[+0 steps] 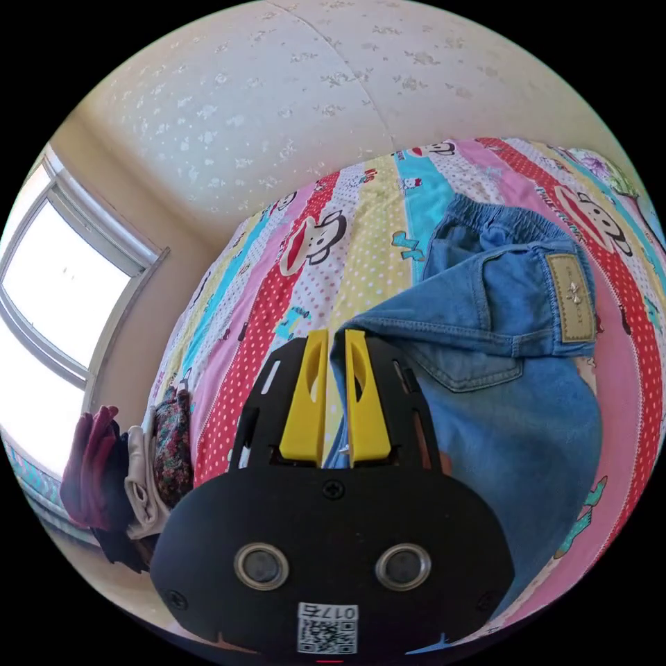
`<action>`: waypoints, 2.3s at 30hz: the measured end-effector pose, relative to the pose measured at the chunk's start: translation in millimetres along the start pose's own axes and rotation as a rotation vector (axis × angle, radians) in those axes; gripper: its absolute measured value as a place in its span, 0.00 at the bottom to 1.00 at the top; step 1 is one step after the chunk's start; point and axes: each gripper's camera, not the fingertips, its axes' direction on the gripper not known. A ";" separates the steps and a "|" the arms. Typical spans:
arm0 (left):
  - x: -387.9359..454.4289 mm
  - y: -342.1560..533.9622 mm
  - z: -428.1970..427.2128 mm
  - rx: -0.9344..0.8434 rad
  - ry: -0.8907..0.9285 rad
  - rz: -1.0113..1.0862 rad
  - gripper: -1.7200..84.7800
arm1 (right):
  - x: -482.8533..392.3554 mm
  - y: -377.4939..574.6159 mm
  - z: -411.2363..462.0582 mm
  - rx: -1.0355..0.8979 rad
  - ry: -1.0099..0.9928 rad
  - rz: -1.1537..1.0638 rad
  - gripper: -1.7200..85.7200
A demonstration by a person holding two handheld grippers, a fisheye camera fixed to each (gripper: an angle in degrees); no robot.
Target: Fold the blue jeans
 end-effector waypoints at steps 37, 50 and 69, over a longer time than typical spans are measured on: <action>17.1 108.6 167.6 -0.129 -0.575 0.371 0.01 | 18.0 360.4 -229.5 -0.554 -0.704 0.308 0.19; 7.1 106.2 99.2 0.054 -0.352 0.362 0.05 | -6.7 279.1 -197.7 -0.581 -0.906 0.437 0.05; -159.0 3.7 148.2 0.338 0.530 -0.069 0.14 | -10.0 151.0 -228.0 -0.496 -0.997 0.412 0.03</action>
